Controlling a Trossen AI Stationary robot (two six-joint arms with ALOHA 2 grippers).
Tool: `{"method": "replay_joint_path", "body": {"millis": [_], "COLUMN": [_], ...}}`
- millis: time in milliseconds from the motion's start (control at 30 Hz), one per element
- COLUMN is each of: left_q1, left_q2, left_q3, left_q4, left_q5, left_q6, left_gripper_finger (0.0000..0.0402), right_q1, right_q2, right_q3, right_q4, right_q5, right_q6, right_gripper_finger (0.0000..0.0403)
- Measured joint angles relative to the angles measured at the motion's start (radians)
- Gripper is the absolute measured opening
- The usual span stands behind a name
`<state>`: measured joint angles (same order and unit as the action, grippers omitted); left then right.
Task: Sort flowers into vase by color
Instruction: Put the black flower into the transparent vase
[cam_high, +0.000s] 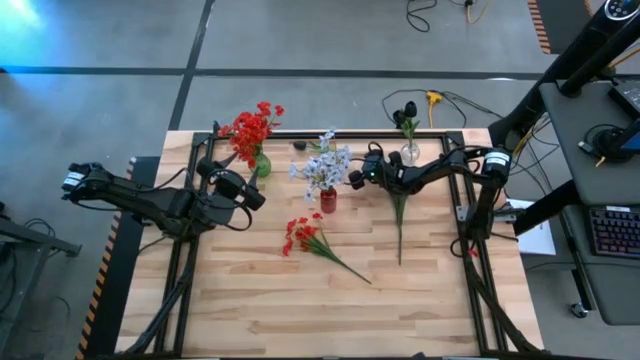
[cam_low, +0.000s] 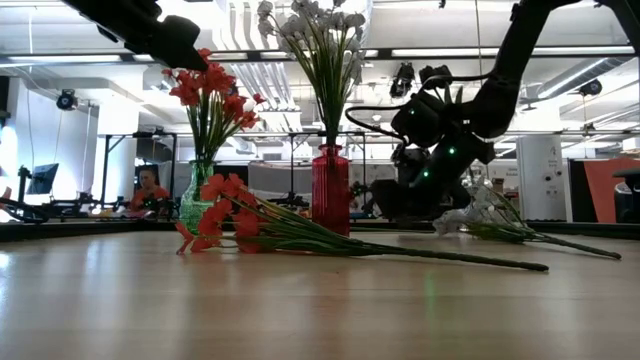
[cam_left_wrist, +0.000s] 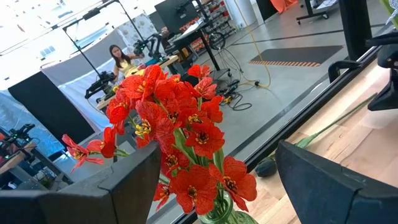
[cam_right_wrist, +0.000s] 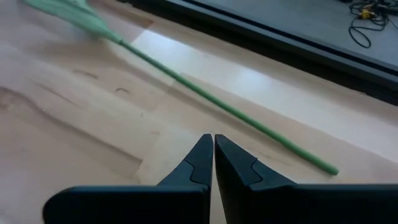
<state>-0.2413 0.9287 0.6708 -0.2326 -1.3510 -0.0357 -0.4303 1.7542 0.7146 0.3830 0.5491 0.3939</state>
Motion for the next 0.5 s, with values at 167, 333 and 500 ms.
{"method": "replay_joint_path", "body": {"millis": [167, 333, 500], "left_q1": [0.000, 0.000, 0.000], "left_q2": [0.000, 0.000, 0.000], "left_q3": [0.000, 0.000, 0.000], "left_q4": [0.000, 0.000, 0.000], "left_q5": [0.000, 0.000, 0.000], "left_q6": [0.000, 0.000, 0.000], "left_gripper_finger": [0.0294, 0.0294, 0.0294], "right_q1": [-0.023, -0.041, -0.044], "right_q2": [0.000, 0.000, 0.001], "right_q3": [0.001, 0.002, 0.002], "right_q4": [0.001, 0.028, 0.034], "right_q5": [0.000, -0.001, -0.007], "right_q6": [0.008, 0.009, 0.008], "right_gripper_finger": [0.0009, 0.0009, 0.0009]}}
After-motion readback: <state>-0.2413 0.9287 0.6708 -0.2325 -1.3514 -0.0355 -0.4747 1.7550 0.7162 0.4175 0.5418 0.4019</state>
